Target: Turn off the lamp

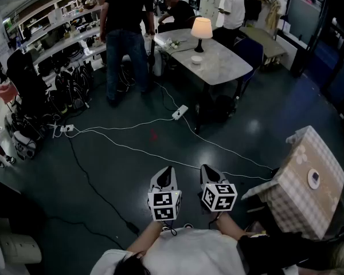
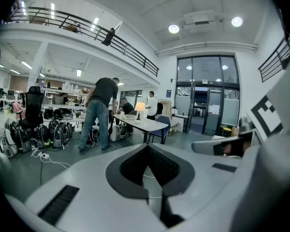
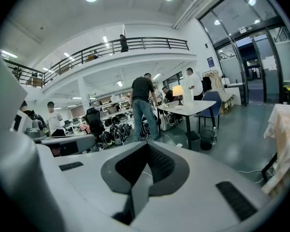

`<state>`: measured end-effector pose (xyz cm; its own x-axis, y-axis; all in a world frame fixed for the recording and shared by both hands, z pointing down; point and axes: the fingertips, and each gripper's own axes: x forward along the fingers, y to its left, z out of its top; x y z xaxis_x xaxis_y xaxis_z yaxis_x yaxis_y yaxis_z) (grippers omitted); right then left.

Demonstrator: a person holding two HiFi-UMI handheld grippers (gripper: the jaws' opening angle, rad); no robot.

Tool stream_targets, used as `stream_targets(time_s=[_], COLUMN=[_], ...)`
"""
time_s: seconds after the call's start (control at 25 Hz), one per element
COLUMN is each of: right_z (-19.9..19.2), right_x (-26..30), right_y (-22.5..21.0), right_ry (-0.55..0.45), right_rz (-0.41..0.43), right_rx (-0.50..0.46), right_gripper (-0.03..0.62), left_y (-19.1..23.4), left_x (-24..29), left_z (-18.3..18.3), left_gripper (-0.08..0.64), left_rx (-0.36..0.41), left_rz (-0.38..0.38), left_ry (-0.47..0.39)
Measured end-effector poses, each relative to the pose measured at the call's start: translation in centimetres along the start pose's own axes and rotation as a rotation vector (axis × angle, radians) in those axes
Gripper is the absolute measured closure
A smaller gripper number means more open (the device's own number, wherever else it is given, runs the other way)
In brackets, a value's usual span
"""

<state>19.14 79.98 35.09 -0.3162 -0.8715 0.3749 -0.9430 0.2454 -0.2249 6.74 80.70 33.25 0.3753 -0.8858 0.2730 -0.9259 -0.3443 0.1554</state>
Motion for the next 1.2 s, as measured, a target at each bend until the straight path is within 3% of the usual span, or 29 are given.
stream_targets(time_s=[0.6,1.2], right_z=[-1.2,0.1], right_x=[-0.1,4.6], right_y=[0.7,7.1], right_ry=[0.005,0.005], right_rz=[-0.015,0.002], right_rx=[0.030,0.003], right_gripper=[0.592,0.593], left_y=[1.3,9.8], left_x=[-1.0,-2.0], left_z=[-1.1,0.7], left_gripper=[0.569,0.569], left_rx=[-0.004,0.015], left_rz=[0.005,0.034], left_ry=[0.018,-0.011])
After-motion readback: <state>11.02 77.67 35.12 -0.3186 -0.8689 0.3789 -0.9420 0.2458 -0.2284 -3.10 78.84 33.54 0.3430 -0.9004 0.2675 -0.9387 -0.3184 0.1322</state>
